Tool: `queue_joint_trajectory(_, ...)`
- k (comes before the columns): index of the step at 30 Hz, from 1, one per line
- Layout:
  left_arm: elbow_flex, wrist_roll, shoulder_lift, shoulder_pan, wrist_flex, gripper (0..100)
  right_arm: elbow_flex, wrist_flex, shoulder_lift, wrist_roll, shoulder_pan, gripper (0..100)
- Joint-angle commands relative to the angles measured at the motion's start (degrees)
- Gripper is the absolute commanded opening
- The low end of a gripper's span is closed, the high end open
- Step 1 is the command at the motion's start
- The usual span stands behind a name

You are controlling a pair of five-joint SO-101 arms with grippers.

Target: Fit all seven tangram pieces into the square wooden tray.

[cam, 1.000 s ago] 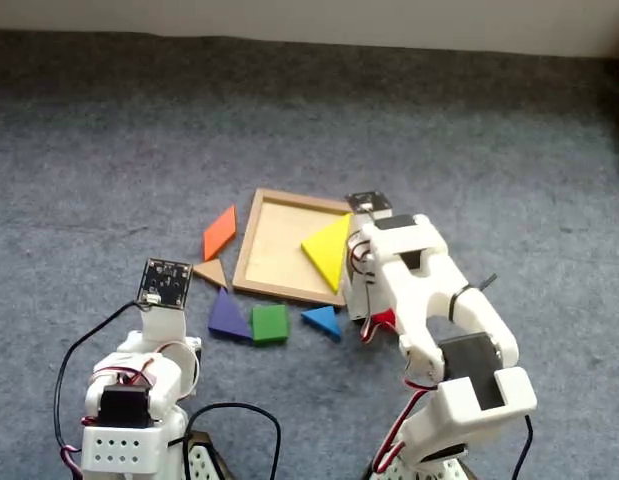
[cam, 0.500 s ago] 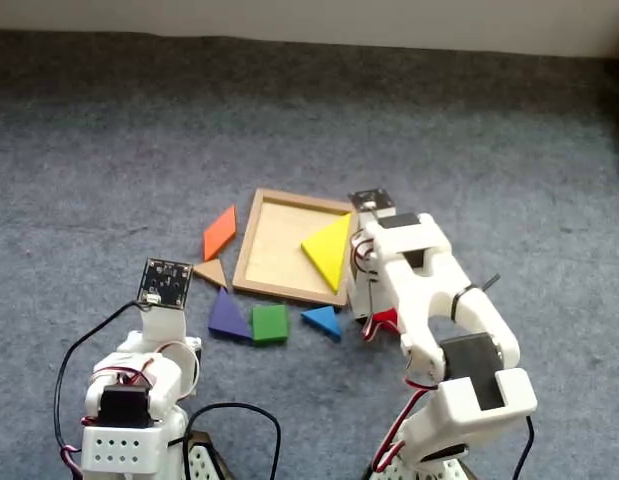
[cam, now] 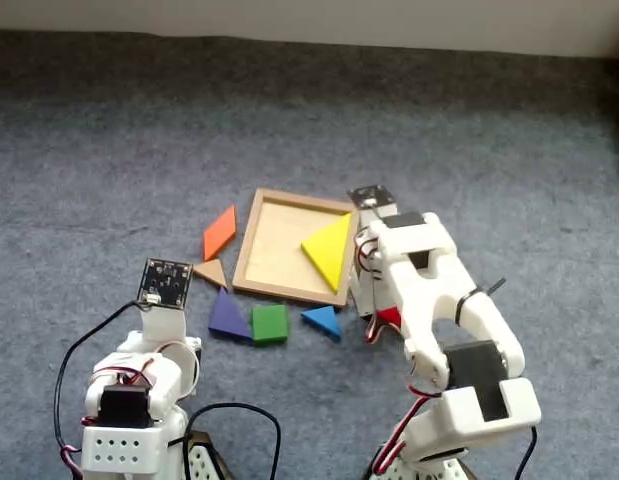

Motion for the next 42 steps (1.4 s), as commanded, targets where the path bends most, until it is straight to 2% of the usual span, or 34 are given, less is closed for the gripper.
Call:
queue_joint_trajectory(1, 1.10, 0.44, -1.71, -0.66, 0.18, 1, 1.45, 0.48, -9.19, 1.49, 0.75, 25.9)
queue_joint_trajectory(7, 1.10, 0.44, -1.71, -0.66, 0.18, 1, 2.33, 0.40, -14.99, 2.64, -1.89, 25.9)
queue_joint_trajectory(14, 1.10, 0.44, -1.71, -0.66, 0.18, 1, -0.92, -2.51, -11.91, 14.07, -5.14, 25.9)
queue_joint_trajectory(20, 1.10, 0.44, -1.71, -0.66, 0.18, 1, -8.04, -6.64, -3.82, 21.36, -7.60, 25.9)
queue_joint_trajectory(27, 1.10, 0.44, -1.71, -0.66, 0.18, 1, -17.01, -6.90, 5.23, 31.12, -11.74, 25.9)
queue_joint_trajectory(32, 1.10, 0.44, -1.71, -0.66, 0.18, 1, -24.66, -6.90, 11.65, 34.99, -13.49, 25.9)
queue_joint_trajectory(42, 1.10, 0.44, -1.71, -0.66, 0.18, 1, -35.03, -6.81, 20.18, 38.15, -16.84, 25.9)
